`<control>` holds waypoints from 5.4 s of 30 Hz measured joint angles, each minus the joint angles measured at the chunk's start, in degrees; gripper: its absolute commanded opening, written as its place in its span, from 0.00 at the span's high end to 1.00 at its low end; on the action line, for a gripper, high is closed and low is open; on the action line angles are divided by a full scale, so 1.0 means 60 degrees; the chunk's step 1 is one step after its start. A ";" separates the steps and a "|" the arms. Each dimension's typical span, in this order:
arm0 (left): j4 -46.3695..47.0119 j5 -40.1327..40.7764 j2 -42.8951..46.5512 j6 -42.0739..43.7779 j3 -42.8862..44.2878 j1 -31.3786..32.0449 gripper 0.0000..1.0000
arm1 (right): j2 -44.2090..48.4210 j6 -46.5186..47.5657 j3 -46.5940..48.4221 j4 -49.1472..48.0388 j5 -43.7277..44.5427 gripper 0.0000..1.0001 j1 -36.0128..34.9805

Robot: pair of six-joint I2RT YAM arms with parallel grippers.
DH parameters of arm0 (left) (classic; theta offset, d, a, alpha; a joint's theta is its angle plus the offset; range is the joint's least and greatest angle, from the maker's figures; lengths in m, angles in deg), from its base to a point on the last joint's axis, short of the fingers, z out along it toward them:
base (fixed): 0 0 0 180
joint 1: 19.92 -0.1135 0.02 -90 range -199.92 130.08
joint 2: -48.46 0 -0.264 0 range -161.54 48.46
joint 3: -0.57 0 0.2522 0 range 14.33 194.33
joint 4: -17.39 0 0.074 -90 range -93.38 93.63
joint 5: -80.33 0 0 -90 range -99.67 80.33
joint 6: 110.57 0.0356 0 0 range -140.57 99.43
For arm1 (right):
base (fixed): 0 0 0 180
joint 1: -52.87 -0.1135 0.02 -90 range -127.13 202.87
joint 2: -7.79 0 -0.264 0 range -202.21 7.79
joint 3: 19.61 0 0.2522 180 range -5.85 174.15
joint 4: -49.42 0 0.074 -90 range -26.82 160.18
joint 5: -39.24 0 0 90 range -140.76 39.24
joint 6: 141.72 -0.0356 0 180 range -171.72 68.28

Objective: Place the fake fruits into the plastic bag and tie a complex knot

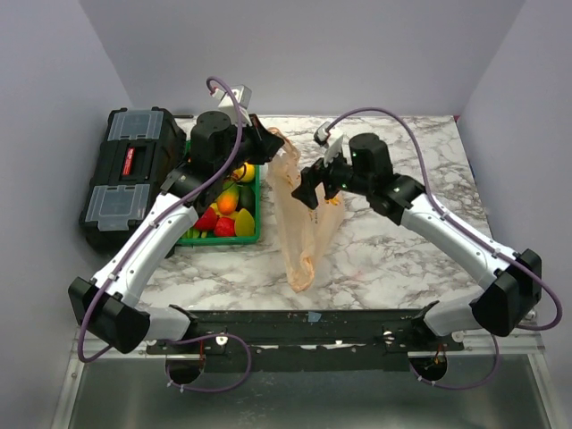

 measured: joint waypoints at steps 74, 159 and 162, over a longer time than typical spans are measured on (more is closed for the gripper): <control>-0.6043 -0.1104 -0.0186 0.8761 -0.1971 -0.5206 0.16 | 0.0222 -0.7227 -0.3716 -0.1916 0.2659 0.99 0.2911; 0.3555 -0.1362 -0.0943 0.7373 -0.3523 0.1920 0.02 | 0.0073 -0.8470 -0.3891 -0.2262 0.1045 0.99 0.2911; 0.2674 -0.1530 0.0594 0.7122 -0.3519 0.1727 0.02 | 0.0146 -0.8433 -0.3982 -0.2269 0.1122 0.99 0.2911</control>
